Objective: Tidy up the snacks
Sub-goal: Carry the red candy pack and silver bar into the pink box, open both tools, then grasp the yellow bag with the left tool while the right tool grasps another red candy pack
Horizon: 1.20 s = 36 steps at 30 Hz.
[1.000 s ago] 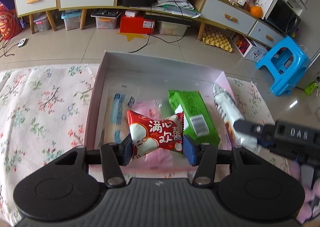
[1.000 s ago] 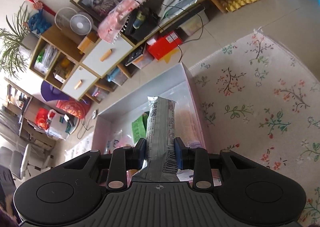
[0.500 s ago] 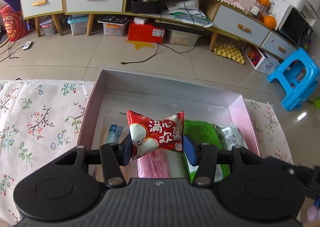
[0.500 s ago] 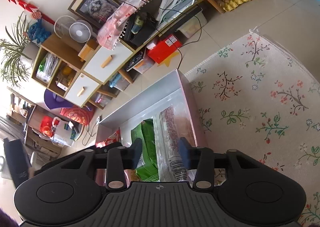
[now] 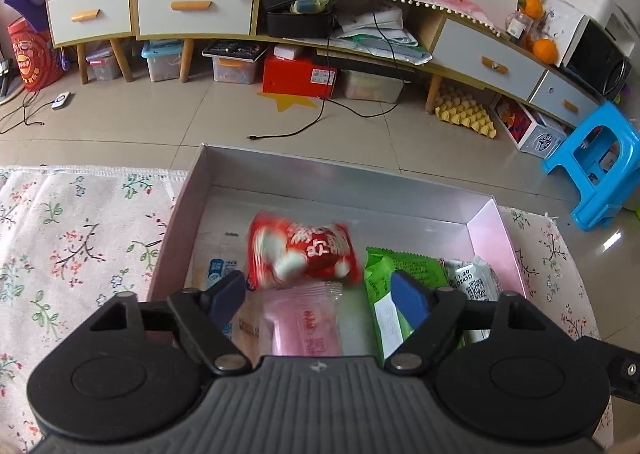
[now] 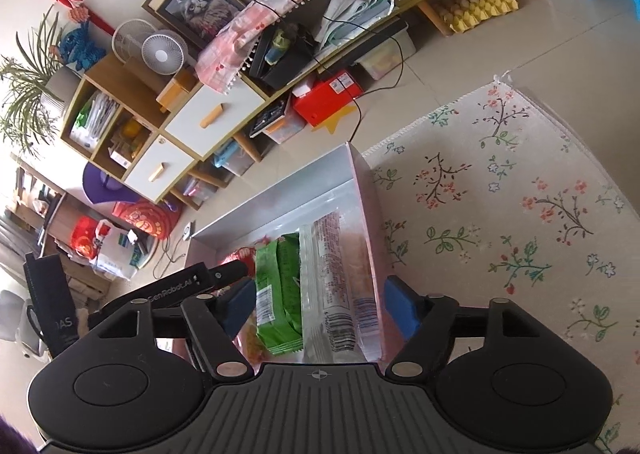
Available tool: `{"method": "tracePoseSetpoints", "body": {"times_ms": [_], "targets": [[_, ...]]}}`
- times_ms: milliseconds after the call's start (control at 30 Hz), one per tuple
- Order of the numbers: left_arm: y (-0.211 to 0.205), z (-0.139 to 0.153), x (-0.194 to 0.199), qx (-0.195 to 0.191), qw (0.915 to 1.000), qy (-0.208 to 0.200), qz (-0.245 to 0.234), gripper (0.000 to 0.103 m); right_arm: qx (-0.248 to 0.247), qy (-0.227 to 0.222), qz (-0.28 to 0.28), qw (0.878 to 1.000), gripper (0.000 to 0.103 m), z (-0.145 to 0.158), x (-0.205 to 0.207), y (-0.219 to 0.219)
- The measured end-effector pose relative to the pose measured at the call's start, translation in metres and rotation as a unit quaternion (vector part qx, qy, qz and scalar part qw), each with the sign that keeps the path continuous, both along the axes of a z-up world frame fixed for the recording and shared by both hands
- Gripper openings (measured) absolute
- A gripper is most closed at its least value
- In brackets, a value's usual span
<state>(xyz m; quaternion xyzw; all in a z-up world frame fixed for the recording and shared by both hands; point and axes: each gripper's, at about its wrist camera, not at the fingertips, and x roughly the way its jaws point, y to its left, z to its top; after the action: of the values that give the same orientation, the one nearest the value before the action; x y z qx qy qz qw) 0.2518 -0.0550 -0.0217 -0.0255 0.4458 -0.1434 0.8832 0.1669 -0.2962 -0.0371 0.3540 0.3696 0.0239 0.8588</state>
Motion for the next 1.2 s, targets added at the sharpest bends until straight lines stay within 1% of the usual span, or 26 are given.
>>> {"method": "tracePoseSetpoints", "body": {"times_ms": [100, 167, 233, 333, 367, 400, 567, 733, 900, 1100, 1200], "targets": [[0.005, 0.005, -0.005, -0.006, 1.0, 0.005, -0.002, 0.085, -0.011, 0.002, 0.002, 1.0, 0.079, 0.004, -0.004, 0.001], [0.01, 0.01, -0.01, -0.008, 0.9999, 0.007, -0.008, 0.089, -0.028, 0.003, 0.005, 1.0, 0.081, 0.007, -0.007, 0.003], [0.013, 0.013, -0.015, -0.004, 0.9999, 0.006, -0.012, 0.091, -0.041, 0.006, 0.001, 0.999, 0.081, 0.011, -0.013, 0.006], [0.02, 0.02, -0.026, 0.001, 0.9999, 0.004, -0.01, 0.094, -0.038, 0.01, -0.004, 0.999, 0.085, 0.016, -0.021, 0.007], [0.023, 0.021, -0.029, 0.0, 1.0, 0.005, -0.008, 0.096, -0.039, 0.011, -0.006, 0.999, 0.086, 0.019, -0.024, 0.009], [0.027, 0.023, -0.033, -0.002, 1.0, 0.006, -0.005, 0.098, -0.041, 0.011, -0.007, 0.999, 0.086, 0.022, -0.027, 0.011], [0.043, 0.031, -0.052, -0.006, 0.9999, 0.014, -0.001, 0.102, -0.053, 0.014, 0.001, 0.998, 0.089, 0.036, -0.041, 0.022], [0.056, 0.036, -0.072, 0.01, 0.9998, 0.017, 0.0, 0.103, -0.069, 0.022, 0.005, 0.997, 0.09, 0.044, -0.059, 0.034], [0.065, 0.037, -0.096, 0.029, 0.9994, 0.015, -0.012, 0.103, -0.081, 0.028, 0.009, 0.996, 0.091, 0.05, -0.075, 0.041], [0.073, 0.035, -0.124, 0.041, 0.9986, 0.016, -0.028, 0.103, -0.103, 0.039, 0.014, 0.994, 0.091, 0.051, -0.091, 0.05], [0.075, 0.033, -0.137, 0.041, 0.9985, 0.018, -0.033, 0.103, -0.104, 0.041, 0.016, 0.994, 0.091, 0.049, -0.098, 0.051]]}}
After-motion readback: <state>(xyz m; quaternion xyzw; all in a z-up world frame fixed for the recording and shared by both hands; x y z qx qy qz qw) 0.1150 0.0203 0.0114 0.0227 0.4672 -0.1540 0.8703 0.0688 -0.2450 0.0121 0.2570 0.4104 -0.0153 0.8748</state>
